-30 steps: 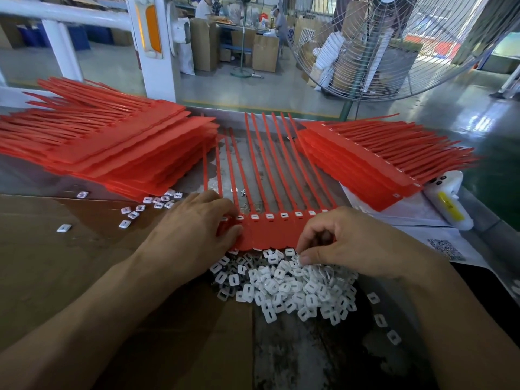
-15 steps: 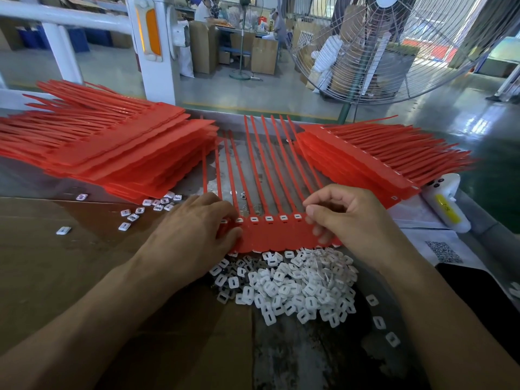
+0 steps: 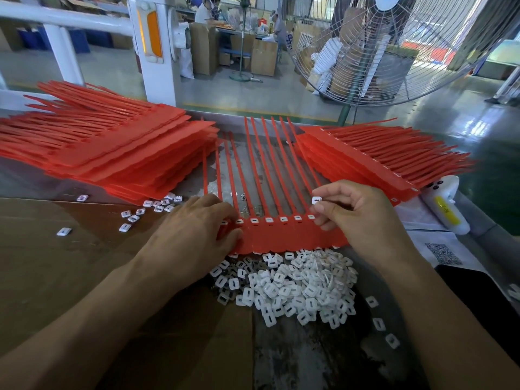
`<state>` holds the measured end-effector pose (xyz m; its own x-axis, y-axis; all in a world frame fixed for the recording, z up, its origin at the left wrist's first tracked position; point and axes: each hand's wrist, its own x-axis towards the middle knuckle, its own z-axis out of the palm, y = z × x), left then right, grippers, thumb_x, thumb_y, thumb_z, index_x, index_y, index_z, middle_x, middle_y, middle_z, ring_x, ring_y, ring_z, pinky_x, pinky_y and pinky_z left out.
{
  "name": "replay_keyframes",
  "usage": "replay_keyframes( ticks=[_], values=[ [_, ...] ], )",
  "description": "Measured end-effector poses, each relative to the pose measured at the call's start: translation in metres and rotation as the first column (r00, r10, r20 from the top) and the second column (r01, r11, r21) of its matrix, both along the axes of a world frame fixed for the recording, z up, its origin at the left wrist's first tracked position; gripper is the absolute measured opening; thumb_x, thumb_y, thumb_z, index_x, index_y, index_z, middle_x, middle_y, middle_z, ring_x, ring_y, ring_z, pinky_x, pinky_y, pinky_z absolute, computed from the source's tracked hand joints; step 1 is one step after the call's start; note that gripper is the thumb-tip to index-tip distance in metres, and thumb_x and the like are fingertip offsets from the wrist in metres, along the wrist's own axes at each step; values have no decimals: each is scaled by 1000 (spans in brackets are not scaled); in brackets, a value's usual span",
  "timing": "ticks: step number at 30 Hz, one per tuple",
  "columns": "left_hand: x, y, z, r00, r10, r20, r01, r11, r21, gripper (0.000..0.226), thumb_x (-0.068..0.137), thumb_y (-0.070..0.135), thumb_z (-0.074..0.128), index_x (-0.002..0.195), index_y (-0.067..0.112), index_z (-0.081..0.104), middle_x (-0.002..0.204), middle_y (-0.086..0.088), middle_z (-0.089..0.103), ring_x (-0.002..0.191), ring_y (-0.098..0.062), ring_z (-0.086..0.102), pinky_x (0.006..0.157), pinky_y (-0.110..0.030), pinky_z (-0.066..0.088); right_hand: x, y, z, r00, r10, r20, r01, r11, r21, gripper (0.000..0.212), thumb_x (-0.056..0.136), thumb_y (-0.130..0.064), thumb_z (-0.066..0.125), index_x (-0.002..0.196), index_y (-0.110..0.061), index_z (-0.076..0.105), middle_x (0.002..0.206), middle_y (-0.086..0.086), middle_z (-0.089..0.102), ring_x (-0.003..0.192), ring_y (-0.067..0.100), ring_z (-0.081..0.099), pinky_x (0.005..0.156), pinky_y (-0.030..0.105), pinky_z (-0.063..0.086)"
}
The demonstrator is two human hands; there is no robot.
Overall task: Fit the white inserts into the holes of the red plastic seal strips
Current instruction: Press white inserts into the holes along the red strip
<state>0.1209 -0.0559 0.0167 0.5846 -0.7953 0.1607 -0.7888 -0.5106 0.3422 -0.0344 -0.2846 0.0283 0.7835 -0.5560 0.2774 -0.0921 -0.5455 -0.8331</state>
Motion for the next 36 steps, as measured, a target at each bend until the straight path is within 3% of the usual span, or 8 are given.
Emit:
replay_keyframes(
  ticks=[4,9,15,23,25,33,36],
  values=[
    [0,0,-1,1000,-4,5,4,1000,-10,41,94,57,50,129,39,57,128,15,52,122,-8,47,108,-40,43,-5,-15,-1,989,-125,-77,111,981,-161,18,92,-16,76,102,-30,79,89,-17,75,85,-4,69,77,15,51],
    [0,0,-1,1000,-4,7,4,1000,-8,41,93,58,49,129,39,57,128,16,52,121,-7,46,107,-38,43,-11,-32,-2,957,-241,-161,197,948,-251,14,92,-14,76,104,-21,80,91,-19,70,90,-10,61,77,9,41],
    [0,-1,1,1000,-3,6,3,1000,6,45,92,60,46,130,38,57,127,16,51,121,-7,46,107,-37,43,-10,-41,-9,928,-283,-241,232,947,-221,16,93,-14,75,107,-21,79,95,-11,72,90,-1,64,79,22,48],
    [-1,0,1,1000,-1,4,1,1000,17,44,93,60,46,131,39,56,130,16,51,123,-7,45,109,-37,42,-7,-42,-13,923,-282,-261,223,947,-232,17,93,-15,75,107,-24,80,95,-14,71,87,-6,60,77,17,44],
    [-1,0,1,1000,-2,6,2,1000,19,44,93,59,47,131,39,55,130,15,51,123,-7,45,109,-37,41,-6,-41,-13,921,-283,-266,219,944,-247,18,93,-16,75,108,-25,80,102,-11,72,88,-3,61,81,21,46],
    [0,-1,1,1000,-7,6,7,1000,5,44,93,59,48,130,39,56,129,16,51,122,-7,46,109,-38,42,-7,-37,-9,907,-279,-314,195,942,-273,28,98,-16,69,124,-25,75,129,-3,71,114,12,62,96,27,44],
    [0,-1,1,1000,-8,7,8,1000,8,46,91,61,45,130,39,56,129,16,51,122,-6,45,109,-38,42,-9,-35,-7,903,-327,-280,241,923,-301,29,98,-16,67,127,-23,73,128,-1,70,117,16,63,100,32,47]
  ],
)
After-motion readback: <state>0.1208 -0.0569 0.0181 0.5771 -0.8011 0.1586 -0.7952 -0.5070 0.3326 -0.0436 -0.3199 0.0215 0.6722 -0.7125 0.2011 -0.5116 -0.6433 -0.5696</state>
